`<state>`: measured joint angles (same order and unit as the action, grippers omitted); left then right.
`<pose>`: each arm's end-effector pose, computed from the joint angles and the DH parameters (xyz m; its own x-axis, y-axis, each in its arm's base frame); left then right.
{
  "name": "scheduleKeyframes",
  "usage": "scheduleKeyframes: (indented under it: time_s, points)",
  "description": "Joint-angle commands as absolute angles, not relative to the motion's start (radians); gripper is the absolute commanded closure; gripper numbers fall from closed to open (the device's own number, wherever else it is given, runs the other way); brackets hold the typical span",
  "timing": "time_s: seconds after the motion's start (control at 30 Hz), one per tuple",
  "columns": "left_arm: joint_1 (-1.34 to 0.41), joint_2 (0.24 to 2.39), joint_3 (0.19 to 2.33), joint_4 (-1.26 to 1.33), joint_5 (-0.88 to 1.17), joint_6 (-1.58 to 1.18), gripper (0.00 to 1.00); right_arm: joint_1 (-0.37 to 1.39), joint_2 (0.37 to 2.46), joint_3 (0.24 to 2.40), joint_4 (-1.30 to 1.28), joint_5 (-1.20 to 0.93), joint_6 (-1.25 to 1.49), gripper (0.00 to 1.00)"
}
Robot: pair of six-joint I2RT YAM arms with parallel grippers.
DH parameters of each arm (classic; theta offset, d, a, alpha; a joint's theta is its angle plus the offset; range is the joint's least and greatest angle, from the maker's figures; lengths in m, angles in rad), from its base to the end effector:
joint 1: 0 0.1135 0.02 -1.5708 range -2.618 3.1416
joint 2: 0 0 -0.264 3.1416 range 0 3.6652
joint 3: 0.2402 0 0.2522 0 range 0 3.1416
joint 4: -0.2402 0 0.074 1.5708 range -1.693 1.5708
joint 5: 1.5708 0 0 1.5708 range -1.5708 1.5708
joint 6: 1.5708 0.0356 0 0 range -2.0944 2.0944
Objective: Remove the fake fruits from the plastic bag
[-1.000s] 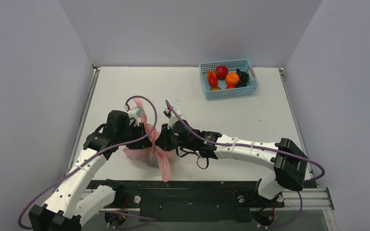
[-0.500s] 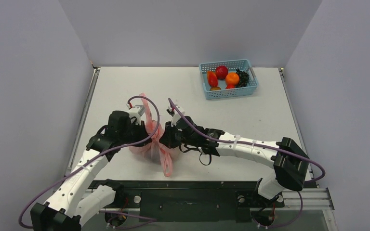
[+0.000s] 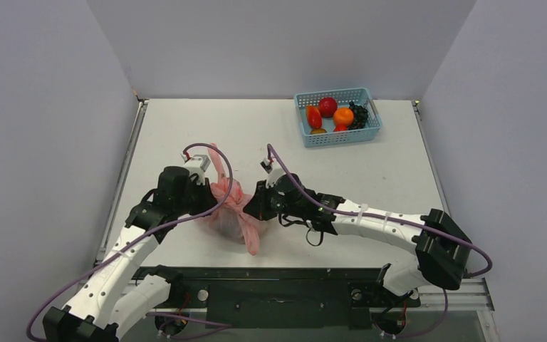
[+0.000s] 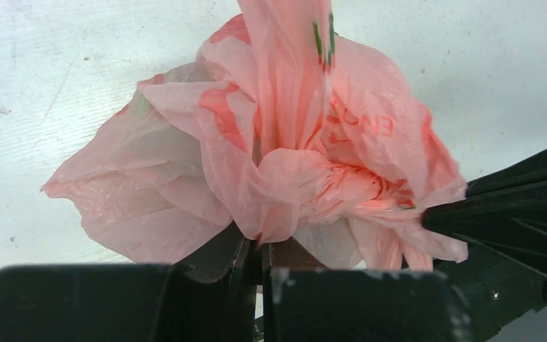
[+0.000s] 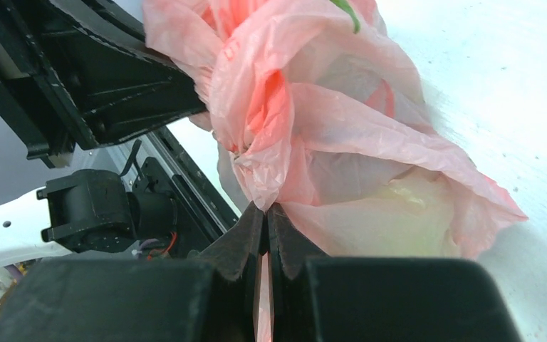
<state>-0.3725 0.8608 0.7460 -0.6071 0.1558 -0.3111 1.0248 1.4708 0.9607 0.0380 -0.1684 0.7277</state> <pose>0.1657 -0.0707 0.2731 -0.7292 -0.0397 -0.6831 0.2572 0.9092 -0.3274 0.1683 0.2884 0.2593 -0.7883 -0.0345 -0.6143 -0.5299 0.5455 0.6493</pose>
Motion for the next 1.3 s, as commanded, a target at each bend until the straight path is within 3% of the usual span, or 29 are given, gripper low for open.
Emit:
scheduleKeyframes:
  time_s: [0.0, 0.27, 0.57, 0.6, 0.77, 0.9, 1.1, 1.27]
  points:
    - [-0.371, 0.828, 0.752, -0.560, 0.029, -0.306, 1.00, 0.985, 1.369, 0.869, 0.113, -0.206, 0.760, 1.00]
    - [-0.388, 0.771, 0.747, -0.557, 0.009, -0.308, 1.00, 0.904, 1.251, 0.711, 0.067, -0.214, 0.709, 1.00]
    - [-0.402, 0.786, 0.752, -0.557, 0.017, -0.306, 1.00, 0.943, 1.217, 0.822, -0.203, -0.110, 0.540, 0.99]
    - [-0.402, 0.787, 0.752, -0.557, 0.020, -0.306, 1.00, 0.967, 1.203, 0.846, -0.223, -0.059, 0.529, 0.97]
    - [-0.402, 0.789, 0.753, -0.553, 0.032, -0.304, 1.00, 1.115, 1.173, 0.960, -0.338, 0.177, 0.427, 0.65]
    - [-0.402, 0.790, 0.752, -0.553, 0.042, -0.304, 1.00, 1.205, 1.151, 0.975, -0.282, 0.232, 0.361, 0.48]
    - [-0.399, 0.793, 0.753, -0.551, 0.044, -0.304, 1.00, 1.289, 1.156, 0.850, 0.057, 0.139, 0.209, 0.36]
    - [-0.399, 0.802, 0.753, -0.552, 0.051, -0.305, 1.00, 1.346, 1.255, 0.870, 0.154, 0.267, 0.013, 0.33]
